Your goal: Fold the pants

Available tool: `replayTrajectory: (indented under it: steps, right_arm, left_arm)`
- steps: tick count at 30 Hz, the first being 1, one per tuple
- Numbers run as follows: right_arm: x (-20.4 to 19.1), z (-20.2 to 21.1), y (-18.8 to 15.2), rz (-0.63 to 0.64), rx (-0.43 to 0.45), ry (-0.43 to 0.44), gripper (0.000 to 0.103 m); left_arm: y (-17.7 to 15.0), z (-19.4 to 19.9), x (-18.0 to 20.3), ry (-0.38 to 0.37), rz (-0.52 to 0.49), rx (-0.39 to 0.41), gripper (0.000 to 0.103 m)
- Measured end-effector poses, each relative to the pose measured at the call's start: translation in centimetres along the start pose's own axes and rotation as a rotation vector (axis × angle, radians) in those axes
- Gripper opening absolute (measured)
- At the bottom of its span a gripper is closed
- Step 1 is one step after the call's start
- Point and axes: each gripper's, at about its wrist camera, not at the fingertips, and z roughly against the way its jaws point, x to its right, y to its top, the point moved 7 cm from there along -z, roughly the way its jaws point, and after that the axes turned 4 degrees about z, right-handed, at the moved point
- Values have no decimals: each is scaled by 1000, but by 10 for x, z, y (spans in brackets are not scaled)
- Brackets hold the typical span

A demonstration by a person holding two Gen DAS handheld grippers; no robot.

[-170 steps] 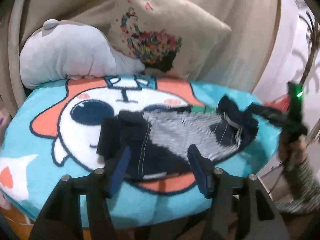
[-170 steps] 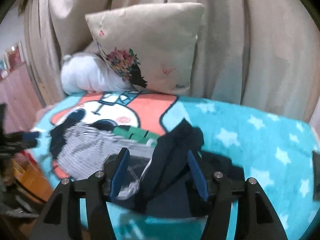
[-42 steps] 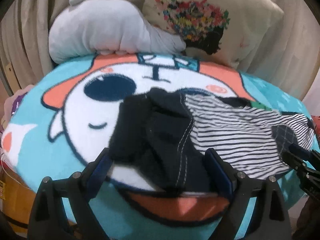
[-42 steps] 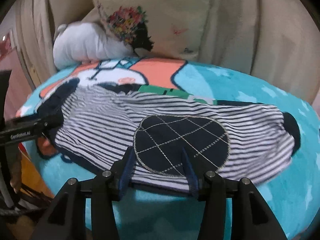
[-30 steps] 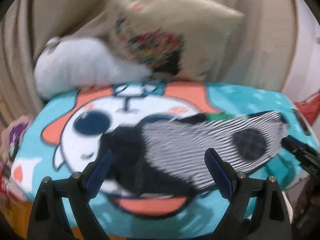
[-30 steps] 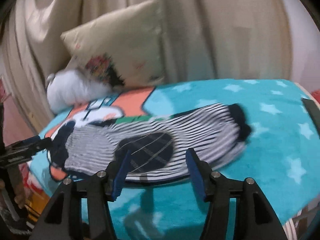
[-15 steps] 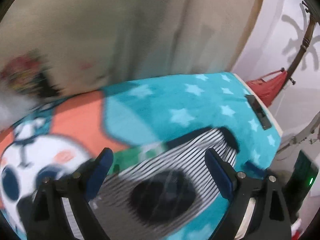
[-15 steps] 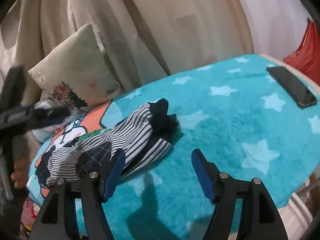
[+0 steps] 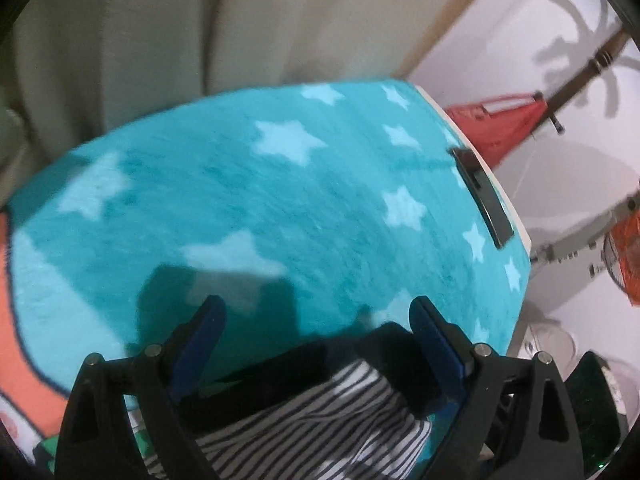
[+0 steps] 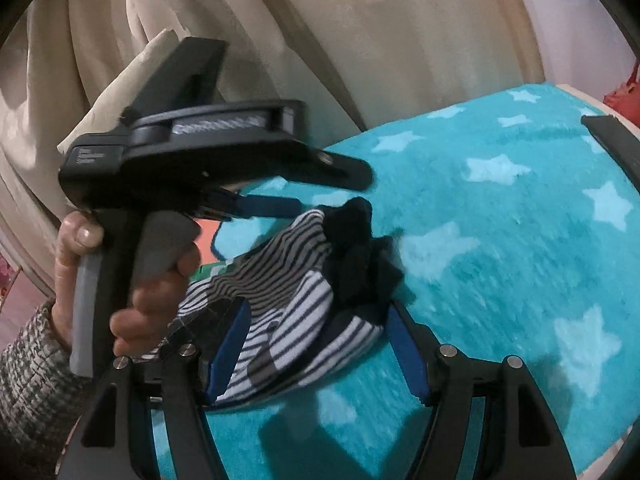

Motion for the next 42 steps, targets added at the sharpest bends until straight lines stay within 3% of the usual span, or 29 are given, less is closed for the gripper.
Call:
replayTrajectory:
  steps: [2, 3, 4, 12, 18, 20, 21, 22, 24, 27, 31, 35, 36, 39, 42]
  right_arm:
    - [-3, -2, -1, 15, 7, -9, 38]
    - [-4, -4, -1, 21, -5, -10, 21]
    - [-7, -7, -1, 19, -18, 2, 21]
    - [-56, 3, 15, 139, 32, 40, 20]
    - [-129, -5, 9, 305, 9, 124, 21]
    - [-153, -16, -2, 372, -21, 155, 22]
    - [-163, -23, -8, 398, -36, 169, 25]
    - [-172, -31, -15, 422, -57, 185, 35]
    - [-190, -46, -33, 451, -118, 236, 45]
    - [-210, -52, -53, 490, -166, 296, 51]
    - [-206, -28, -46, 528, -150, 329, 52]
    - [-190, -5, -14, 464, -90, 247, 52]
    - [-188, -6, -8, 446, -88, 221, 50]
    - [-180, -17, 3, 413, -105, 159, 33]
    - [-191, -49, -3, 387, -177, 201, 33]
  left_arm:
    - [-7, -7, 6, 4, -50, -34, 62]
    - [-13, -10, 8, 21, -80, -58, 18]
    - [-16, -10, 7, 35, -84, -66, 17]
    - [-28, 70, -9, 46, -32, 139, 17]
    - [-73, 143, -73, 52, 177, 303, 18]
    - [-92, 155, -96, 75, 264, 337, 24]
    - [-104, 160, -107, 80, 306, 349, 33]
    - [-119, 167, -119, 91, 353, 369, 40]
    - [-142, 184, -136, 129, 408, 414, 44]
    - [-175, 210, -158, 200, 469, 486, 56]
    - [-202, 229, -172, 238, 525, 547, 58]
    - [-218, 233, -175, 260, 541, 573, 58]
    - [-221, 232, -175, 270, 543, 574, 58]
    - [-229, 230, -172, 340, 529, 574, 59]
    - [-239, 234, -171, 437, 505, 582, 68]
